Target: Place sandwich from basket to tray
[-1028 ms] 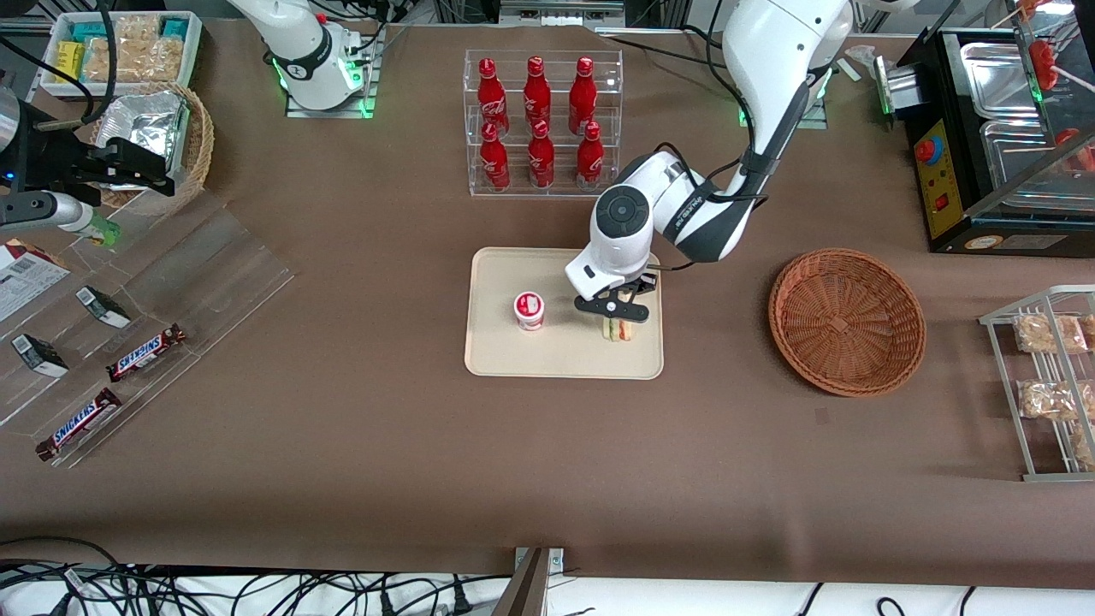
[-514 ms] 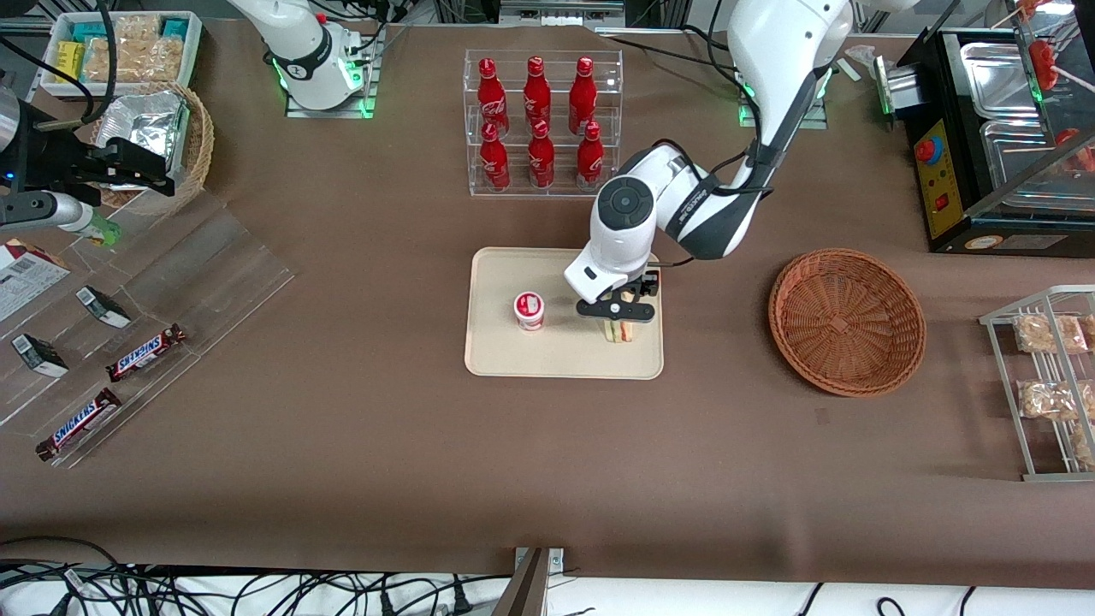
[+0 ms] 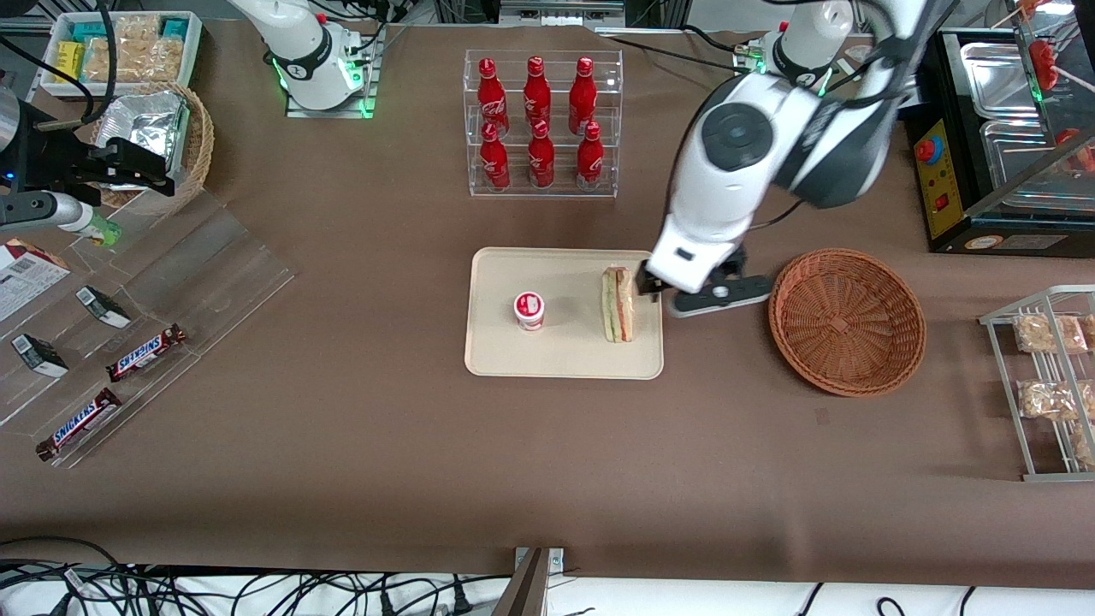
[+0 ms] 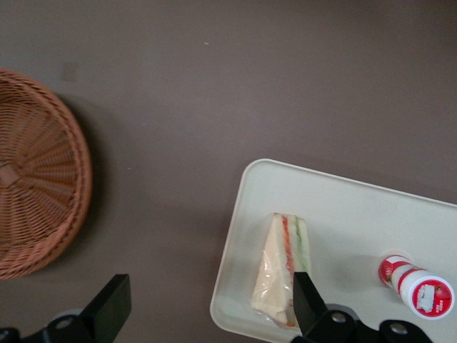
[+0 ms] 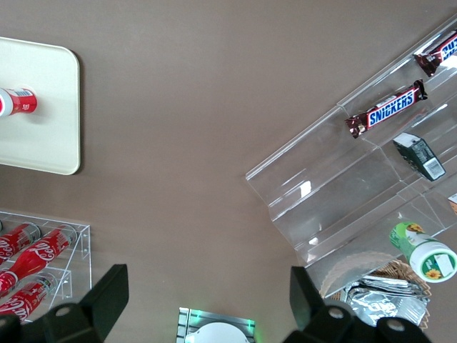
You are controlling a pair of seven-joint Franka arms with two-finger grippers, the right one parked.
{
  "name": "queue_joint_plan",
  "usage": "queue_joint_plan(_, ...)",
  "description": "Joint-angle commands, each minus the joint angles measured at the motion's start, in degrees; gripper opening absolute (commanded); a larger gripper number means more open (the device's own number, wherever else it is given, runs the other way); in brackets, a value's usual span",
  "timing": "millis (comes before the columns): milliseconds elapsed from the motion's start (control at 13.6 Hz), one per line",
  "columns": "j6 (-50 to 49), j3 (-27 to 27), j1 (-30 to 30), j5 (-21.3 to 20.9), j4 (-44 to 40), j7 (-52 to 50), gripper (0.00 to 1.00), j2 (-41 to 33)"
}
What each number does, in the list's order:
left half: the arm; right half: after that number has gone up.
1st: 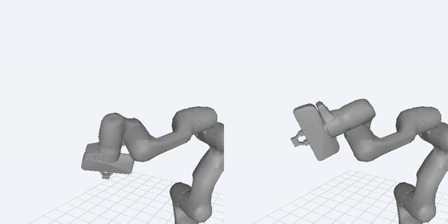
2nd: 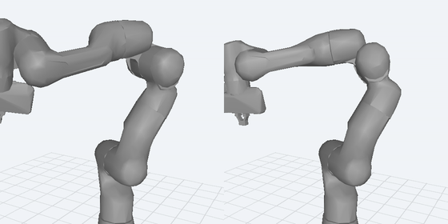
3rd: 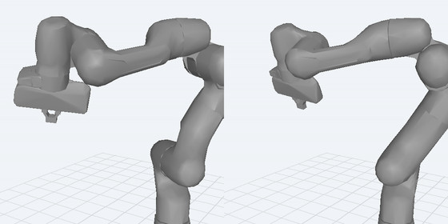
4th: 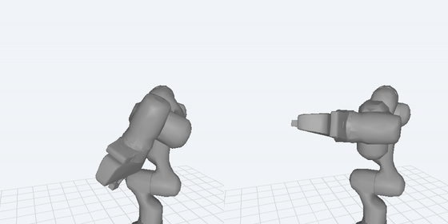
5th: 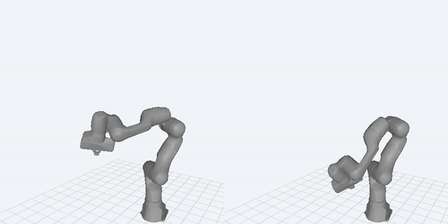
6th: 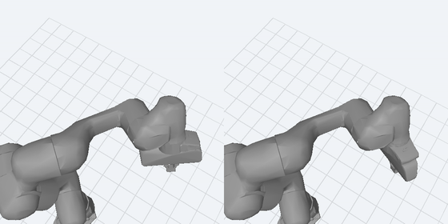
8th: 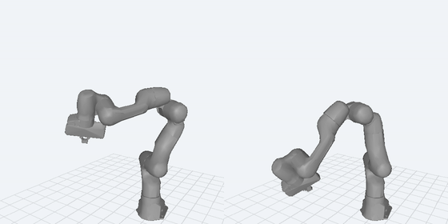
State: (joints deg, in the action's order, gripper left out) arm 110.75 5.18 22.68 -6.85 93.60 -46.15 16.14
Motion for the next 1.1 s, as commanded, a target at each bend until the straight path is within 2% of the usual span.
queue_joint_plan(0,-6.23,0.62,-4.03,-1.15,-2.45,-0.60,1.00,-3.21)
queue_joint_plan(147,-8.61,0.97,-7.19,-0.63,-2.37,0.79,1.00,-5.67)
queue_joint_plan(367,-11.69,0.89,-12.64,1.30,-2.46,9.91,1.00,-7.35)
queue_joint_plan(734,-16.53,0.63,-22.93,5.26,-2.55,32.22,1.00,-10.33)
queue_joint_plan(1028,-17.23,0.71,-26.54,5.61,-2.46,49.37,1.00,-12.71)
